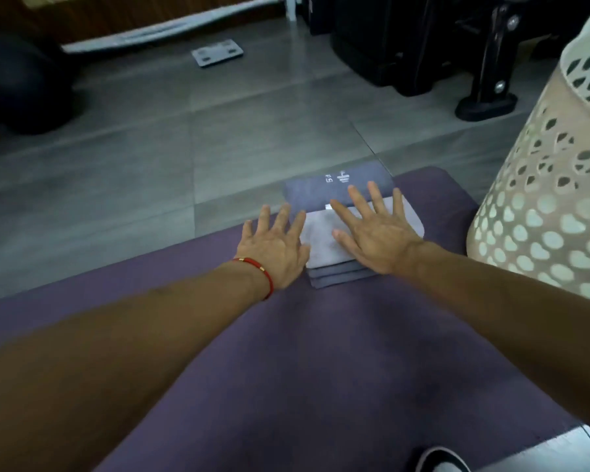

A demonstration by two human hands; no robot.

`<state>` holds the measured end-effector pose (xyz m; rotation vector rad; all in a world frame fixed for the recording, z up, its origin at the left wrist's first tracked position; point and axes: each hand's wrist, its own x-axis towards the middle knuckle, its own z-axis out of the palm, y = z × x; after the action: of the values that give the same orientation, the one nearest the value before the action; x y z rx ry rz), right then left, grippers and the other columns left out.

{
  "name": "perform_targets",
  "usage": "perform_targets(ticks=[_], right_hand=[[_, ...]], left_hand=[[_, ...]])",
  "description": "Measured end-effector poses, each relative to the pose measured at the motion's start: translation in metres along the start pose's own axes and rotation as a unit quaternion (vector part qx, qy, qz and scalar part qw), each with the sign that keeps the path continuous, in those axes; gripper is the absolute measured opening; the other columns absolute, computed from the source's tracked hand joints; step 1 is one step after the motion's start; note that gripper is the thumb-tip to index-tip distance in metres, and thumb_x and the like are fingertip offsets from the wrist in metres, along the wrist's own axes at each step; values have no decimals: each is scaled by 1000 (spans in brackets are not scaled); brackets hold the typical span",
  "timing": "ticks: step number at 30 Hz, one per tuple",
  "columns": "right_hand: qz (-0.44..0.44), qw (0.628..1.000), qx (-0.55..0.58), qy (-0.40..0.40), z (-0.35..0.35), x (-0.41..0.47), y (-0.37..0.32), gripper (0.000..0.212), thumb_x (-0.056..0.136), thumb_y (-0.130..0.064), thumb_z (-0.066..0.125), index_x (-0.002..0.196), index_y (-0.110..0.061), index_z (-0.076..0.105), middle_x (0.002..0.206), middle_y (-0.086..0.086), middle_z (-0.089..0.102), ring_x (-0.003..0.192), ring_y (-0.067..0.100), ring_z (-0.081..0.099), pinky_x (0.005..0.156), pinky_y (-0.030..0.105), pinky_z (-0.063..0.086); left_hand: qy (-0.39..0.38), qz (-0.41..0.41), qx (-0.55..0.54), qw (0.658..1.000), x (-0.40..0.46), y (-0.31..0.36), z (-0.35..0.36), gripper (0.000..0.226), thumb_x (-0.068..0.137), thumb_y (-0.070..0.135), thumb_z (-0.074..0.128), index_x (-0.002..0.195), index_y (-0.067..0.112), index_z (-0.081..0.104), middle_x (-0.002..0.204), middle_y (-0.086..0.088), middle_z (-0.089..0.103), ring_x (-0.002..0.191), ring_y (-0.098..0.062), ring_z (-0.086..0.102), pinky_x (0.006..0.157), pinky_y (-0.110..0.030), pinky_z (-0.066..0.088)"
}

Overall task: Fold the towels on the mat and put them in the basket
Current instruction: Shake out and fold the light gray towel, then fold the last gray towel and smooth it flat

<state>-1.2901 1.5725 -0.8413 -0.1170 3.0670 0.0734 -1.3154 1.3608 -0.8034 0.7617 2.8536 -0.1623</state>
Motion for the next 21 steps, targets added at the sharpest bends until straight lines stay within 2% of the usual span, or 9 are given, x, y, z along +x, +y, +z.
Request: perform_targets(ticks=[4,7,8,10,12,14,17,21], right_hand=[[-89,994,-35,-46,-57,-42,-62,64,101,-57,16,158,-28,13,165,9,12,152,32,9,114,72,5],[-167,971,-118,-124,-113,-62,-119,58,101,-50,36,153,-23,31,157,10,29,149,28,21,110,75,-2],[-193,960,-133,-152,-136,-69,-141,55,101,-48,40,150,-23,37,152,9,38,145,29,30,113,71,6],[-258,938,-132,-191,-179,-82,-190,51,100,-47,44,146,-24,44,147,7,48,138,29,43,116,53,29],[-316,919,-128,-198,-213,-93,-243,49,101,-46,45,145,-25,46,146,7,51,135,29,46,109,39,40],[-359,909,-128,-170,-234,-101,-300,47,101,-45,45,143,-23,47,143,10,53,133,29,49,107,36,42],[-404,896,-123,-137,-239,-108,-388,45,100,-47,44,139,-25,48,140,11,54,130,30,51,106,40,44],[-454,876,-84,-143,-211,-114,-500,47,95,-49,43,137,-27,47,140,9,53,128,31,52,105,45,45]], left_hand=[[-53,16,31,998,-103,-45,-48,55,98,43,41,152,35,29,160,4,25,147,-29,17,116,-47,28],[-98,-17,-2,995,-192,-81,-86,48,95,40,47,143,35,44,148,5,45,138,-24,34,110,-40,36],[-125,-36,-18,991,-222,-94,-96,46,95,39,49,140,33,47,143,3,51,135,-24,40,108,-38,39],[-164,-78,-24,983,-287,-122,-113,42,94,37,50,135,29,54,132,0,59,127,-25,50,103,-34,43],[-182,-123,-22,975,-351,-149,-121,36,92,35,50,125,26,61,123,-2,65,119,-27,57,99,-36,48],[-191,-182,-30,964,-413,-178,-117,33,94,33,47,119,22,65,121,-5,66,116,-30,58,99,-37,48],[-181,-259,-40,948,-487,-222,-99,35,94,35,39,113,20,64,126,-7,63,120,-34,57,102,-40,45],[-166,-351,-110,915,-554,-275,-80,43,99,37,43,138,22,52,147,-5,49,133,-30,47,109,-37,37]])
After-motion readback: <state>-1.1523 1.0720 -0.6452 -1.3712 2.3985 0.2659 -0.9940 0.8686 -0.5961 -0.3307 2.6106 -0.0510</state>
